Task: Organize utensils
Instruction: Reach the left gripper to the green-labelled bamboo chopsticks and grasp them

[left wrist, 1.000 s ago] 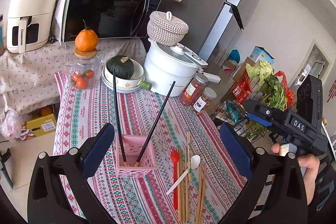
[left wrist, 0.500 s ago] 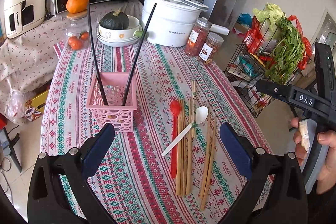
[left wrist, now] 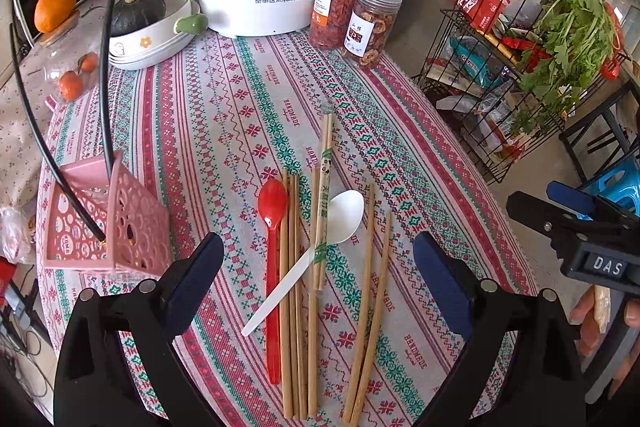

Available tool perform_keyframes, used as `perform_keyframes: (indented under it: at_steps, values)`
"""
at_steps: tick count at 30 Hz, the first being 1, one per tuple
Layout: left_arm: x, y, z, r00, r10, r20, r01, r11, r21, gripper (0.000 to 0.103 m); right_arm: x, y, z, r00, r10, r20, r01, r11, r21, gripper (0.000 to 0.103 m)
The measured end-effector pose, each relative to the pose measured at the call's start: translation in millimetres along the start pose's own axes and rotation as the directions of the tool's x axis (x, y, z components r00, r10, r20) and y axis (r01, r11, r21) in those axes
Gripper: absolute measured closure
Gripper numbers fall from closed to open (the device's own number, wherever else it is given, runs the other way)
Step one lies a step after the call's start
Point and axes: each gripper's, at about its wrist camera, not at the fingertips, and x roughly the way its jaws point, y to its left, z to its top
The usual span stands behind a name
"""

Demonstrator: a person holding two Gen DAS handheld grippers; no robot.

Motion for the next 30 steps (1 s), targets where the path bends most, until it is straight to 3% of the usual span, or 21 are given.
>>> perform_keyframes:
  at_steps: [6,11,16,24,25,26,30]
  values:
    - [46,-5,35,0.999,0.026,-0.038,-0.027,1.000,-0.013,0.023,3,-21,7,0.999,0.035,-0.016,-0.034,0.997,0.072,0.007]
    - [84,-9,52,0.996,0.004,-0.093,-0.005,1.000,-0.003,0.052,7,-24,9,0.998,0.054,-0.030,-0.052,0.997,0.059,0.007]
    - [107,-7,62,0.994,0.007,-0.113,-0.010,1.000,-0.025,0.057,10,-20,8,0.999,0.041,-0.035,-0.040,0.999,0.020,0.007]
    - [125,-12,64,0.988,0.031,-0.149,-0.029,1.000,0.012,0.076,12,-20,7,1.000,0.006,-0.026,-0.006,1.000,0.000,0.007]
    - [124,-13,64,0.989,0.027,-0.148,-0.025,1.000,0.015,0.089,12,-19,7,1.000,0.006,-0.025,-0.006,1.000,-0.001,0.007]
    - [124,-12,64,0.989,0.017,-0.148,-0.015,1.000,0.010,0.093,12,-19,7,1.000,0.008,-0.024,-0.008,1.000,-0.003,0.007]
    - [104,-12,61,0.995,0.009,-0.102,-0.008,1.000,0.010,0.094,12,-15,7,0.999,0.017,-0.029,-0.017,1.000,0.010,0.007]
